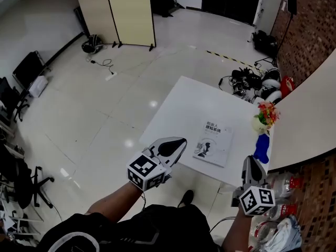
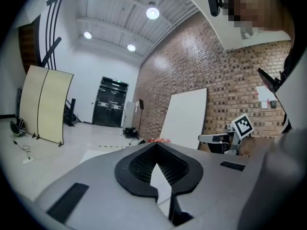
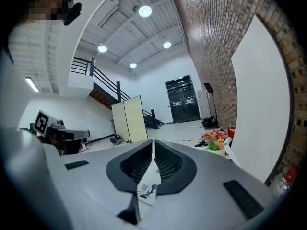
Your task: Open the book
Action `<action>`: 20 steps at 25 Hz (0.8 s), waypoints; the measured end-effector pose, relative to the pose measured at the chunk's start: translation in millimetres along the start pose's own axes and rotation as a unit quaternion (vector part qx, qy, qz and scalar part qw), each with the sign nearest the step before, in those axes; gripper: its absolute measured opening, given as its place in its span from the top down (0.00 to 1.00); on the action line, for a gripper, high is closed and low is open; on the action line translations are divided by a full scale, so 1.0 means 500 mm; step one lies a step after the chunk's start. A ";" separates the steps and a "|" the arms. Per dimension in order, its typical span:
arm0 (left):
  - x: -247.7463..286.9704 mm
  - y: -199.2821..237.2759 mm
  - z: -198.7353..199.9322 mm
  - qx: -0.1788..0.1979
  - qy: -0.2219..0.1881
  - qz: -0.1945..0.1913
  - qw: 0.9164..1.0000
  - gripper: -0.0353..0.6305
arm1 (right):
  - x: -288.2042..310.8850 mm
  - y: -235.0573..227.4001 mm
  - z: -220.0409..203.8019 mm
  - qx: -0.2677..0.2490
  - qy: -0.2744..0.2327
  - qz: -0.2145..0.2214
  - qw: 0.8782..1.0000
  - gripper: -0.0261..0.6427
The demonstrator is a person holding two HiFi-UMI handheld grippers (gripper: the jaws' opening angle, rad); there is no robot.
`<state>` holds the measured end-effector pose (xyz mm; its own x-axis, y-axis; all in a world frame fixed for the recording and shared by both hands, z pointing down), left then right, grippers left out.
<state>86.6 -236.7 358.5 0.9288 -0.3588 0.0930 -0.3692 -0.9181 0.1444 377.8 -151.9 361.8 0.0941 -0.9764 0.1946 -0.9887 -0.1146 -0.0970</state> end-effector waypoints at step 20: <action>0.324 0.303 -0.228 -0.137 0.147 0.028 0.979 0.95 | 0.422 -0.135 -0.238 0.080 0.242 -0.007 0.967 0.81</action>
<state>177.3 -414.5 507.8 0.8719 -0.3055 0.3826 -0.4512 -0.8048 0.3857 450.5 -328.3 525.7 0.0028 -0.7790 0.6270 -0.9534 -0.1912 -0.2333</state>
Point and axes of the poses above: the fingertips, and each gripper's own axes: x forward along the fingers, y to its left, z out of its top, the point moved 7 cm from there along -x, backward along the fingers, and after that the axes turned 13 degrees about -z, right-handed, at the moved point
